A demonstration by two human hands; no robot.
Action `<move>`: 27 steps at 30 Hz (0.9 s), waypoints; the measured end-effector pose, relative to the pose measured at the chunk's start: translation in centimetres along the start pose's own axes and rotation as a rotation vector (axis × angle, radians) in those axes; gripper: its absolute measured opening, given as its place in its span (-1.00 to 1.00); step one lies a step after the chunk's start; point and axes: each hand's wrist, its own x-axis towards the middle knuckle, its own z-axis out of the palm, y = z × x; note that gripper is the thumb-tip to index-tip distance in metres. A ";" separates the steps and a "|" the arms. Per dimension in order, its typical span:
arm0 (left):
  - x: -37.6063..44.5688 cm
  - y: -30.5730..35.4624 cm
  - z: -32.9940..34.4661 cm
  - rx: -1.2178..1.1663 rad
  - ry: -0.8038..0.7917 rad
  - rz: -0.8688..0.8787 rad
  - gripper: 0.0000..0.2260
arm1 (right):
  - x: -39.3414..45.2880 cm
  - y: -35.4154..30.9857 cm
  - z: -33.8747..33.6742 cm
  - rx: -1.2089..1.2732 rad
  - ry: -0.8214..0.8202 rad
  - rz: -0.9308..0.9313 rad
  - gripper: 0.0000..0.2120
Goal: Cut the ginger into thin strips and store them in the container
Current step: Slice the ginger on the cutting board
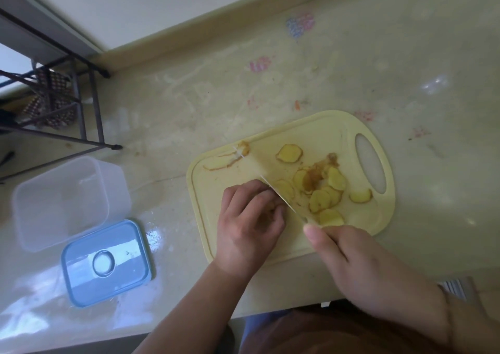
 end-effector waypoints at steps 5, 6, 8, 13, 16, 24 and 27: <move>-0.2 0.0 -0.2 -0.005 -0.033 -0.001 -0.89 | -0.5 0.5 0.4 -0.010 0.047 -0.006 -0.40; -0.3 0.0 -0.1 -0.003 -0.038 -0.006 -0.89 | -0.9 0.9 0.5 -0.007 0.058 -0.001 -0.39; -0.4 0.1 0.0 0.000 -0.036 -0.013 -0.89 | -1.5 1.5 0.6 0.017 0.064 0.005 -0.31; -0.4 0.1 0.1 0.000 -0.022 0.006 -0.88 | -0.7 1.7 1.1 0.001 0.054 -0.005 -0.37; -0.4 0.1 -0.1 -0.005 -0.030 0.002 -0.89 | 0.5 1.2 1.3 -0.004 0.047 -0.041 -0.42; -0.9 0.3 -0.4 0.043 -0.044 0.013 -0.93 | 0.2 2.7 -1.0 0.142 -0.001 0.002 -0.23; -0.9 0.4 -0.8 0.061 -0.044 0.001 -0.92 | -1.2 2.3 -0.8 0.085 0.012 -0.015 -0.23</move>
